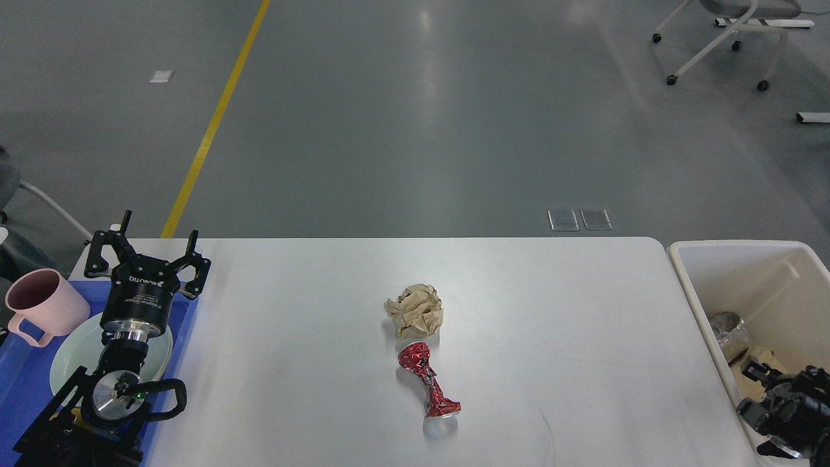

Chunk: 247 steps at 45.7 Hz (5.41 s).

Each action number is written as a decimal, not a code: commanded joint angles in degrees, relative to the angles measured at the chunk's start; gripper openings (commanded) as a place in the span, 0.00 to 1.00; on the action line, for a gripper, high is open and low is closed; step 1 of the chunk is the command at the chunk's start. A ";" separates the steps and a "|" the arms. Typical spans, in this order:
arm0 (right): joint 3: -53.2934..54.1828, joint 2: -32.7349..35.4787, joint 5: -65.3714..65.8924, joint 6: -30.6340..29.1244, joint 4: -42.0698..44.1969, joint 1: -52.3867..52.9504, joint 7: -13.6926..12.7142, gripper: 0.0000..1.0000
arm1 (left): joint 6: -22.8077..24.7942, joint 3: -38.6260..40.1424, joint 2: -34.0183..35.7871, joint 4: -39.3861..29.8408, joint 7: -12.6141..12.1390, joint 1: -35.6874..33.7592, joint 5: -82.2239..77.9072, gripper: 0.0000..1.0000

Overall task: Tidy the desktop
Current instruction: 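Release the cup in the bin and hold the right gripper there, then raise the right gripper and move it toward the red goblet toy, then grasp the red goblet toy with the right gripper, then lift the red goblet toy and carry it into the white bin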

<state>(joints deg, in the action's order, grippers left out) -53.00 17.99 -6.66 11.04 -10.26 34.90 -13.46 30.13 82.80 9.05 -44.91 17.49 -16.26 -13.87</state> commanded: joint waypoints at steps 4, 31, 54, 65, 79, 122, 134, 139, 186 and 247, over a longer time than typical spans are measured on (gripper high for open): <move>-1.23 3.18 0.85 -6.11 -8.00 9.38 -0.17 1.00 | 0.02 -0.01 0.00 0.00 0.00 0.00 -0.02 0.97; -13.18 7.68 20.11 -44.23 -40.97 58.51 -0.69 1.00 | 0.02 -0.01 0.00 0.00 -0.09 -0.09 -0.02 0.97; -19.69 -3.49 4.02 -66.04 -68.47 105.88 -0.96 1.00 | 0.02 -0.01 0.00 0.00 0.00 0.00 -0.10 0.97; -18.98 -7.00 -1.42 -65.79 -80.87 117.94 -0.87 1.00 | 0.02 -0.01 0.00 0.00 0.00 0.00 -0.02 0.96; -18.72 -7.97 -3.01 -62.98 -82.81 118.82 -0.78 1.00 | 0.02 -0.01 0.00 0.00 -0.09 0.00 -0.02 0.97; 10.28 -21.15 25.81 -24.41 -71.74 69.08 -0.87 0.97 | 0.02 -0.01 0.00 0.00 -0.18 -0.09 -0.02 0.97; 9.67 -24.84 27.14 -18.07 -64.28 58.27 -0.87 0.97 | 0.02 -0.01 -0.09 0.00 -0.09 -0.09 -0.02 0.97; 9.14 -27.48 27.31 -18.15 -57.87 52.21 -0.87 0.97 | -0.07 -0.01 -0.09 0.00 -0.09 -0.09 -0.02 0.97; 10.81 -29.06 27.05 -16.31 -45.55 37.35 -0.87 0.59 | 0.02 -0.01 0.00 0.00 -0.09 -0.09 -0.02 0.97; 6.51 -14.57 9.30 -31.24 -68.74 67.21 -0.87 0.00 | 0.02 -0.01 0.00 0.00 -0.18 -0.09 -0.02 0.96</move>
<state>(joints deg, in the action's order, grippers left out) -44.67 -1.22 5.24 -13.78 -74.90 93.91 -14.40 30.14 82.81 9.05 -44.91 17.32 -16.35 -13.90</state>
